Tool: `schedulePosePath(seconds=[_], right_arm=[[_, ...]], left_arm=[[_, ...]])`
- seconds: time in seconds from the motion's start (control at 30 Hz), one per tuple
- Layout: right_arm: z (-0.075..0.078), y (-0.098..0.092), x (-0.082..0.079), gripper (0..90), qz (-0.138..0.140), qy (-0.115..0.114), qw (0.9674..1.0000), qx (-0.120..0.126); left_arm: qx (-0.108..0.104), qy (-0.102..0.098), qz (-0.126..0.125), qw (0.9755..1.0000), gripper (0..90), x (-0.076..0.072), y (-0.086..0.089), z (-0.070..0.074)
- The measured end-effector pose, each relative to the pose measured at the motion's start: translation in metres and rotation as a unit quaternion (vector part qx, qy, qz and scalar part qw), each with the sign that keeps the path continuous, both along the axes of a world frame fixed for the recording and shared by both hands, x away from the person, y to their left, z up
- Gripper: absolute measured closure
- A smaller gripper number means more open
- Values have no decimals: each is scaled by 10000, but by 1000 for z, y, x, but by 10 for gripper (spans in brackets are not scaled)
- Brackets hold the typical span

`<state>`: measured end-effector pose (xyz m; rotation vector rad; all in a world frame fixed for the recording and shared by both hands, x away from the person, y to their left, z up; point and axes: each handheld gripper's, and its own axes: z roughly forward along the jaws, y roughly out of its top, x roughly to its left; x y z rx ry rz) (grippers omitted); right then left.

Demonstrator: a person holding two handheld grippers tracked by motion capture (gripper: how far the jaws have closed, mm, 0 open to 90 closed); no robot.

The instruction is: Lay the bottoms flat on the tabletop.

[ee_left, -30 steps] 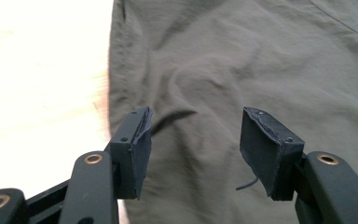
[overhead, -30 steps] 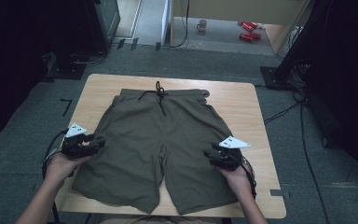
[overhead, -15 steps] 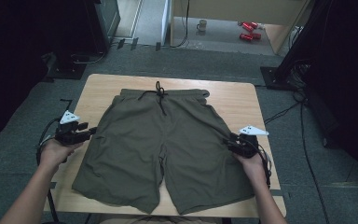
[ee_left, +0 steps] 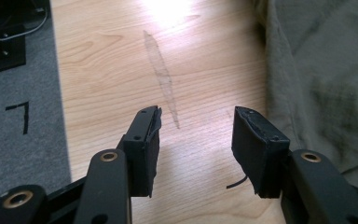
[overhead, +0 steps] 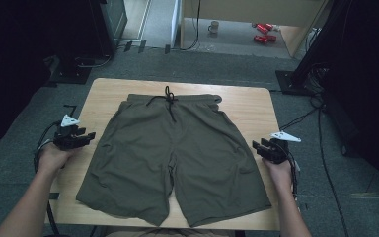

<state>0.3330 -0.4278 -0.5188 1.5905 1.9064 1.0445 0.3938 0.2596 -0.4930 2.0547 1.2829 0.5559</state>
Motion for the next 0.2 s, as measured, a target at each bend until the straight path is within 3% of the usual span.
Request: schedulePosePath(seconds=[0.2], right_arm=[[-3,2,2,498,13,25,9999,-108]], left_arm=[[45,51,-55,10000,476,1,-4,-5]])
